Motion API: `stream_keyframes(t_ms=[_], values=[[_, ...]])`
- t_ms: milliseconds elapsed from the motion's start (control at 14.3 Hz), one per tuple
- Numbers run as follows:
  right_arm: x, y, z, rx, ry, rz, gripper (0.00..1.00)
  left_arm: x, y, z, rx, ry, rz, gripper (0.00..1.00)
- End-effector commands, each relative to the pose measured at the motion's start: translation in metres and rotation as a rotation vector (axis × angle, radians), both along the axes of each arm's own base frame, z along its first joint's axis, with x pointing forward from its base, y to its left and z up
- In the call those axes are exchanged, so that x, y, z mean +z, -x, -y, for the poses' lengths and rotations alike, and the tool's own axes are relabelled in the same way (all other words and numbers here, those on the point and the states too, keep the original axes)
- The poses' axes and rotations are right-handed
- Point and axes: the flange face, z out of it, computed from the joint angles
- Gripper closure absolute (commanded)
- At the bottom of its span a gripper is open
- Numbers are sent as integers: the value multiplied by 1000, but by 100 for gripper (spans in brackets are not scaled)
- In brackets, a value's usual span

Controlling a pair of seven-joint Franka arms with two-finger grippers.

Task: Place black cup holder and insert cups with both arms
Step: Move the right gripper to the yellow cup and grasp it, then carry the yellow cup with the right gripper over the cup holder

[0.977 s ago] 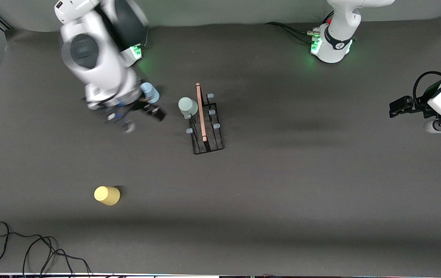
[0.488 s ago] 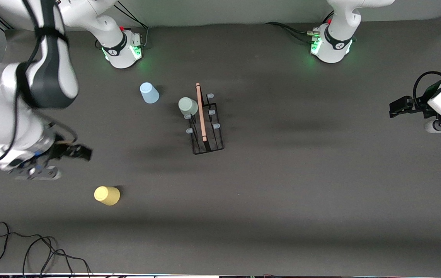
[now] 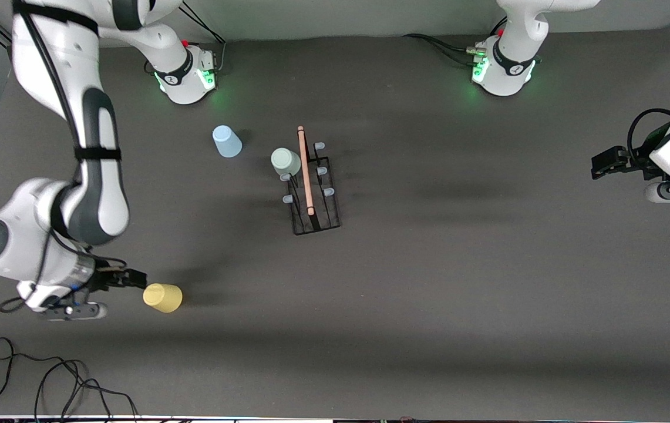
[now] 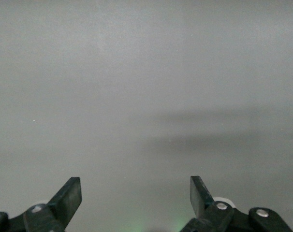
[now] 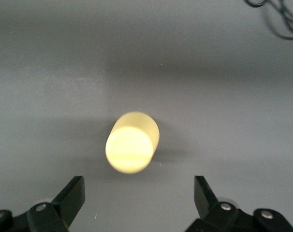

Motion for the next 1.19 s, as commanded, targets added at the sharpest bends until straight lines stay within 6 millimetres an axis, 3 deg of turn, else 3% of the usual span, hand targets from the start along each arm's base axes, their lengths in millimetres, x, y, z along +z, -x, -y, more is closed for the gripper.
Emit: stream_keyframes(t_ms=[0,279,349,558,628,837,977,1047,1116], values=[[-33,-14,-16,20,-11,28,0,3,-2,1,-11,9,9,0],[-65,-18,-28,21,10,45,0,3,-2,2,-13,9,9,0],[-71,-18,-30,16,3,51,5,2,-2,2,-13,9,7,0],[-76,-15,-30,6,-17,43,55,2,-2,1,-11,9,7,0],[-76,-14,-29,11,-18,37,64,2,-2,2,-14,9,7,0],[-77,-9,-28,16,-27,-7,76,2,-2,2,-13,9,7,0],[-56,-9,-27,18,-42,-26,83,2,-2,2,-14,9,7,0],[-30,-9,-27,29,-27,-34,84,2,-2,1,-11,9,7,0],[8,-11,-30,37,1,-27,85,3,-2,1,-11,9,7,0]])
